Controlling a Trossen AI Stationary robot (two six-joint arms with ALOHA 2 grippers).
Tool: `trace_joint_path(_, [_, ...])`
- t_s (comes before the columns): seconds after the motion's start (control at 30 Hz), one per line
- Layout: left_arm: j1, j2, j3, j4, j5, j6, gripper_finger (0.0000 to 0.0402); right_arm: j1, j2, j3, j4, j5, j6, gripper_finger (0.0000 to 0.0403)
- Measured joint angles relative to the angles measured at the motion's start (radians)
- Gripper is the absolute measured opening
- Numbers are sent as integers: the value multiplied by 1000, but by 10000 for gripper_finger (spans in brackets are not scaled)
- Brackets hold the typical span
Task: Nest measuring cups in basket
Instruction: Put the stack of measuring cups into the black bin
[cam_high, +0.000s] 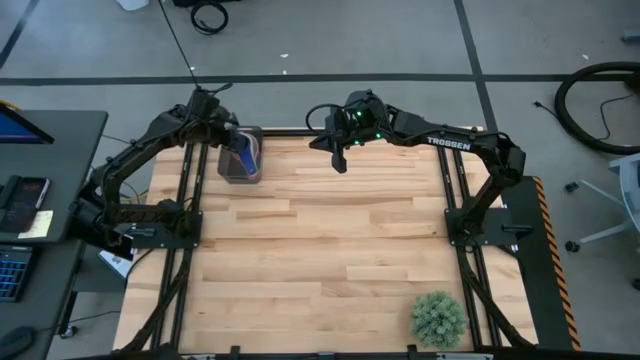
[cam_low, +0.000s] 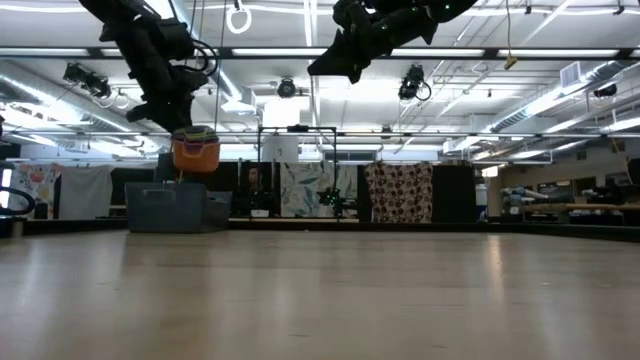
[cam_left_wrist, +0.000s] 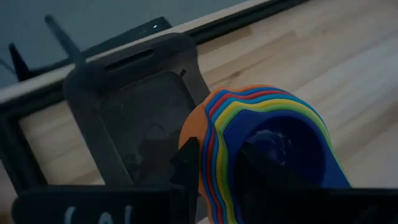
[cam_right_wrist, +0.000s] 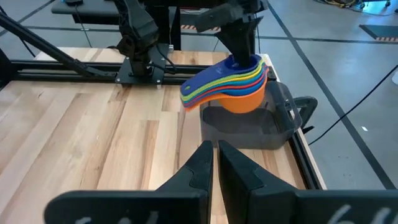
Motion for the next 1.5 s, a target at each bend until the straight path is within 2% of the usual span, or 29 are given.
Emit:
trace_joint_path(0.1, [-5, 0, 0, -1, -4, 70, 80, 0, 0, 0, 0, 0, -15, 29])
trace_joint_path(0.27, [21, 0, 0, 1, -88, 42, 80, 0, 0, 0, 0, 0, -15, 29])
trace_joint_path(0.4, [51, 1, 0, 38, -97, 53, 80, 0, 0, 0, 4, 0, -15, 29])
trace_joint_path(0.53, [81, 31, 3, 120, -81, 91, 80, 0, 0, 0, 10, 13, -5, 29])
trace_joint_path(0.7, [87, 144, 81, 118, -17, 184, 80, 0, 0, 0, 12, 43, -7, 29])
trace_joint_path(0.83, [85, 247, 179, 63, 25, 280, 80, -2, 0, 0, 31, 63, -8, 29])
trace_joint_path(1.03, [98, 342, 307, -110, 23, 464, 80, -14, 0, 0, 40, 63, -8, 29])
trace_joint_path(1.23, [150, 389, 301, -108, 27, 491, 80, -21, 0, 0, 39, 63, -8, 29])
trace_joint_path(1.5, [186, 412, 249, -32, 105, 498, 80, -27, 0, 0, 40, 62, -15, 29])
